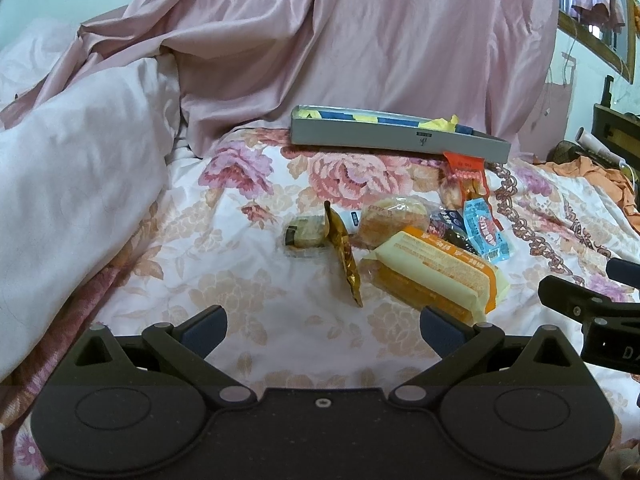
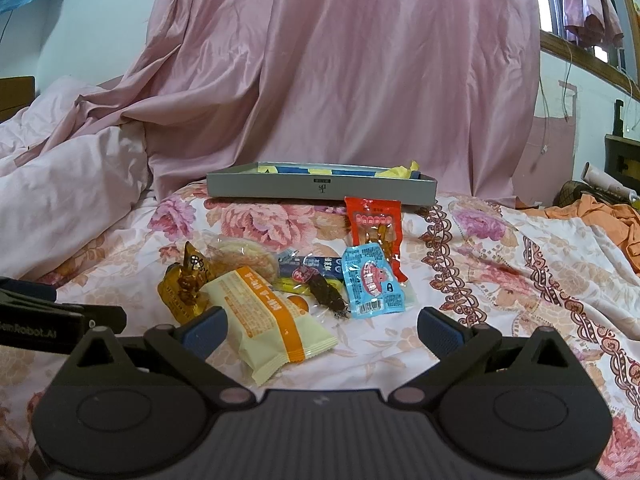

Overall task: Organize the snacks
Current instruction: 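Grasp the gold snack packet with the left tool while the right tool grasps the cream bread bag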

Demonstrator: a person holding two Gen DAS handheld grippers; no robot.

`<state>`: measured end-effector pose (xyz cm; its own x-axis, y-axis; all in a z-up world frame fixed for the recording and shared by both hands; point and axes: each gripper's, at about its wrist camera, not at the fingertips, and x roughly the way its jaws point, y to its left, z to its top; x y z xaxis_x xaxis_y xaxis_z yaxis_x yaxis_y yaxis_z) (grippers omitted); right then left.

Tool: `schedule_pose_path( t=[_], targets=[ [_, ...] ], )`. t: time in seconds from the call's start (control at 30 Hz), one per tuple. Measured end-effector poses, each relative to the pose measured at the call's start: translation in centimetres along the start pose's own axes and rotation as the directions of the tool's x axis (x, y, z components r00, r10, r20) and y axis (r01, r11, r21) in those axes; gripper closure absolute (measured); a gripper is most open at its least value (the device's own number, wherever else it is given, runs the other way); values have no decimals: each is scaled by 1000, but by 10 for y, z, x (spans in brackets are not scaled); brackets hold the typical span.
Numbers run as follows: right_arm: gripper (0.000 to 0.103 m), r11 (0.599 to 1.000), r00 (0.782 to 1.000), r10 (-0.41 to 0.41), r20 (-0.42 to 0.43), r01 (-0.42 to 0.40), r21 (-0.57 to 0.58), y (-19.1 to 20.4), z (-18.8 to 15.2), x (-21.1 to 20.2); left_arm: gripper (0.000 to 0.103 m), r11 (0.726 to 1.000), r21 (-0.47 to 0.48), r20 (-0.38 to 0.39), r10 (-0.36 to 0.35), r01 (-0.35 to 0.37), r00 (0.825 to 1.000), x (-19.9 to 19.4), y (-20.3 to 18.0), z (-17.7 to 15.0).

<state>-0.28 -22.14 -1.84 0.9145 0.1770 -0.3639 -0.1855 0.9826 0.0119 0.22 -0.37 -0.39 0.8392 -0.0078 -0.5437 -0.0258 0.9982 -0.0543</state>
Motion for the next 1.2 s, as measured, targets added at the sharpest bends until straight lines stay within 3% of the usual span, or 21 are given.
schedule_pose_path(
  t=[0.13,0.23,0.37,0.57,0.83,1.2],
  targets=[
    [0,999,997,46,-56,-45,15,3,2,11,1,1000,-5,-19,-2,2,1000,8,4,4],
    [0,990,983,136,-122,-131,50,3,3,22,1,1000,-10,-24,-1,1,1000,14,8,10],
    [0,982,971,184,-154,-177,63,0,4,34,1,1000,0,-35,-11,11,999,28,10,18],
    [0,985,974,173,-145,-174,6,-5,10,57,1,998,23,-67,-51,53,996,61,10,32],
    [0,985,983,141,-114,-151,-88,4,8,84,1,996,-61,-102,-77,71,992,100,24,47],
    [4,950,970,226,-85,-239,-203,24,4,102,4,984,-83,-93,-163,156,982,125,20,54]
  ],
)
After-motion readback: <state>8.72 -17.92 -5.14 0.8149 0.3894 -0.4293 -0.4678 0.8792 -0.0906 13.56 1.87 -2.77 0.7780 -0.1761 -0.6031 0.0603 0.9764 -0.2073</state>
